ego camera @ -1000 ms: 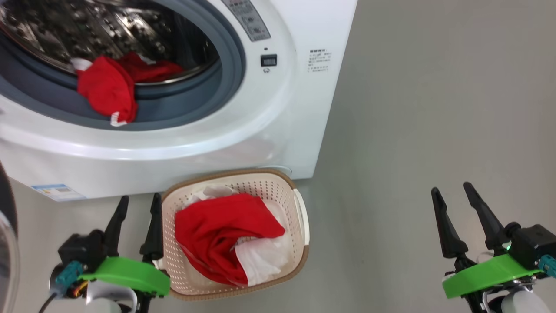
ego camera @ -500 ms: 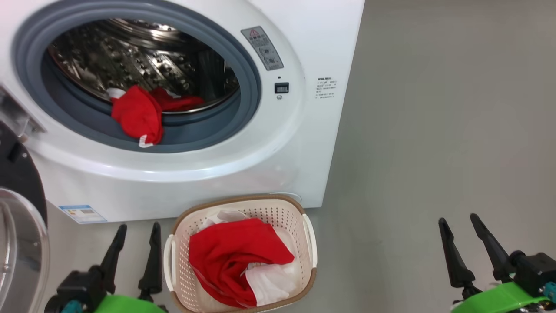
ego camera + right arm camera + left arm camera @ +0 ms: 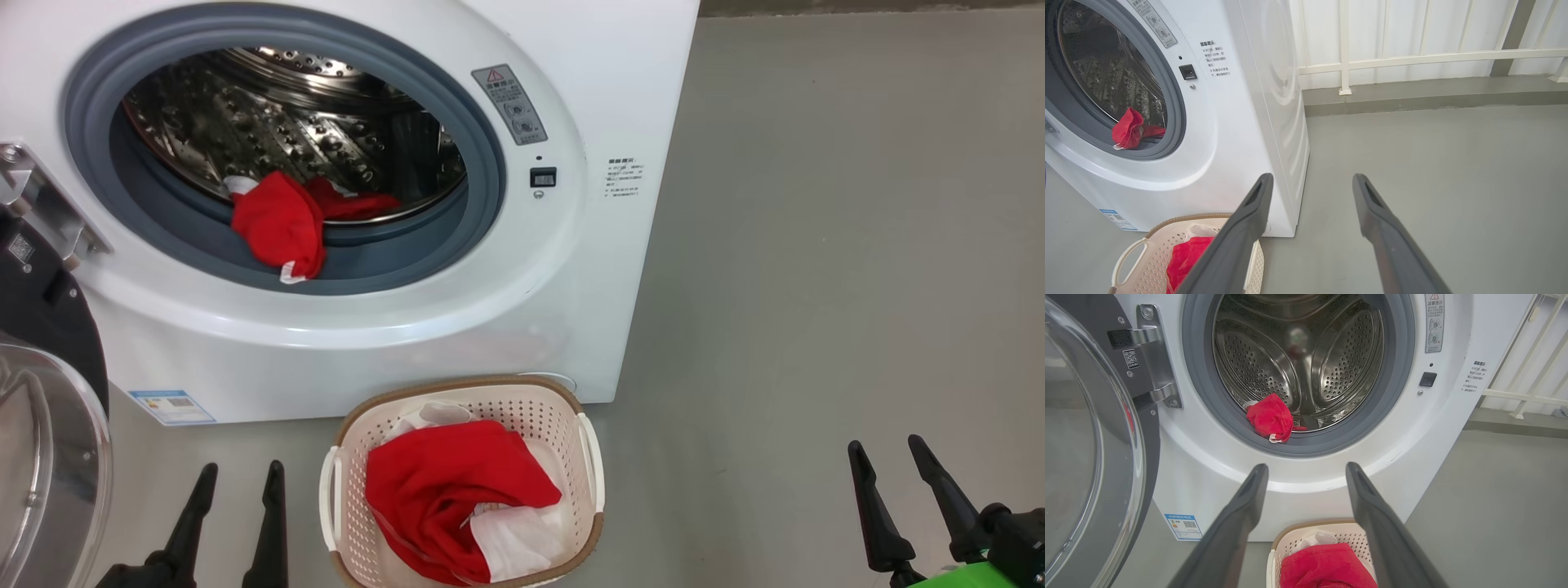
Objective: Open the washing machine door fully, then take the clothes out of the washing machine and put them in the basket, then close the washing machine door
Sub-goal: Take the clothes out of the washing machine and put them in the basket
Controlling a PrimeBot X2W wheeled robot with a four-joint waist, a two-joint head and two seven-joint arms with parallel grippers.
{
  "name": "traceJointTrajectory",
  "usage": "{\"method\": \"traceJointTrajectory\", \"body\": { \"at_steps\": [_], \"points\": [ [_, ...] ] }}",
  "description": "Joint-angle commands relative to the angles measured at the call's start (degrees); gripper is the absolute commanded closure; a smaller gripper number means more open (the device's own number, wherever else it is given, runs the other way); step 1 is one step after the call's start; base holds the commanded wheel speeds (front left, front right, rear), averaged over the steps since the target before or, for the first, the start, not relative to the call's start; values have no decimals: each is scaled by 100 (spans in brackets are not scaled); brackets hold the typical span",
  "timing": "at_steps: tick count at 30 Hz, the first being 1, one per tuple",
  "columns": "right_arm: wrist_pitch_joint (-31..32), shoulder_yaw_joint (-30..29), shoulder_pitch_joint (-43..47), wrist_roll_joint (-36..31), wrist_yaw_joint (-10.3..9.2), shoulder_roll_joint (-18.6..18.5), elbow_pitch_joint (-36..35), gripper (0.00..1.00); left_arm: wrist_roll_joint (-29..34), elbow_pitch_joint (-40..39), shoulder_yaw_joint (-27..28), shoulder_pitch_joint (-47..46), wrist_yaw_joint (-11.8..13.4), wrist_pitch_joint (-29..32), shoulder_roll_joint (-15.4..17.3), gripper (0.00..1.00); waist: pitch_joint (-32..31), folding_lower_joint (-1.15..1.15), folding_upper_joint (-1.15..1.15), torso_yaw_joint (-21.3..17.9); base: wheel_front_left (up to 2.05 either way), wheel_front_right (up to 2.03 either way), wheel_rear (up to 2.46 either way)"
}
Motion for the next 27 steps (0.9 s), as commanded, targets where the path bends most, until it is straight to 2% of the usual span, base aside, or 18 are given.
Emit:
{"method": "traceJointTrajectory", "body": {
  "at_steps": [1,17,27],
  "points": [
    [-37,103,-27,20,36,-108,-145,0,42,-191,222,-29,5,-35,36,0,9,0,0,3,0,0,0],
    [-37,147,-156,16,36,-83,-132,0,55,-186,240,-139,5,-35,14,0,123,0,0,12,0,0,0],
    [-37,120,-370,0,36,-5,-165,0,68,73,111,-649,33,-35,13,0,451,0,0,25,0,0,0]
  ]
}}
